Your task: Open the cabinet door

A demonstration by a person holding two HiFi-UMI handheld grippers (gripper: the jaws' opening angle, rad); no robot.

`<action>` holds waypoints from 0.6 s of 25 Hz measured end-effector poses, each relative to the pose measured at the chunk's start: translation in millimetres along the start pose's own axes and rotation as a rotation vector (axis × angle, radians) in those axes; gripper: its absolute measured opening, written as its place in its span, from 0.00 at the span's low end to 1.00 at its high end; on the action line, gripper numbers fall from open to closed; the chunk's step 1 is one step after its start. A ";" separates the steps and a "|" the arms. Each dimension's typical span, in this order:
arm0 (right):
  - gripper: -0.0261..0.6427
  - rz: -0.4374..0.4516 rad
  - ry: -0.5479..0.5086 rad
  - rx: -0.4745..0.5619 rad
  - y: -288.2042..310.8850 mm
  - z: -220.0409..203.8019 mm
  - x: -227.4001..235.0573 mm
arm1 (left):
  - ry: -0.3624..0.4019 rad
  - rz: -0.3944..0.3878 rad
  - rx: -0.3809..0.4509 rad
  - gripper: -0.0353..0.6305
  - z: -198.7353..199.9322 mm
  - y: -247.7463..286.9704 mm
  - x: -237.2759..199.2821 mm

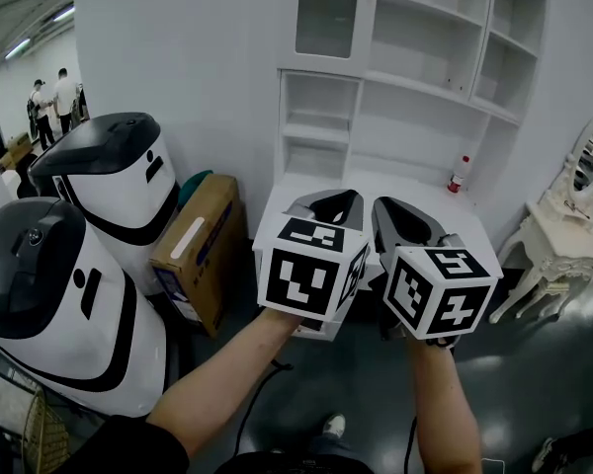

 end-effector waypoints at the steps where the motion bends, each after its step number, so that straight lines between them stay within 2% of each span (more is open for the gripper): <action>1: 0.07 0.004 -0.001 0.002 3.1 -0.7 2.8 | 0.001 0.003 0.000 0.06 0.0 4.4 -1.0; 15: 0.07 0.060 0.000 0.032 72.8 -9.9 96.9 | 0.027 0.069 0.021 0.06 16.3 115.9 -10.1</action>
Point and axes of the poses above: the fingertips, and each gripper's own axes: y forward along the fingers, x to its right, z out of its top, the point moved 4 cm from there along -y, backward along the fingers, and after that the axes turned 9 degrees about -y, right-handed, at the moved point
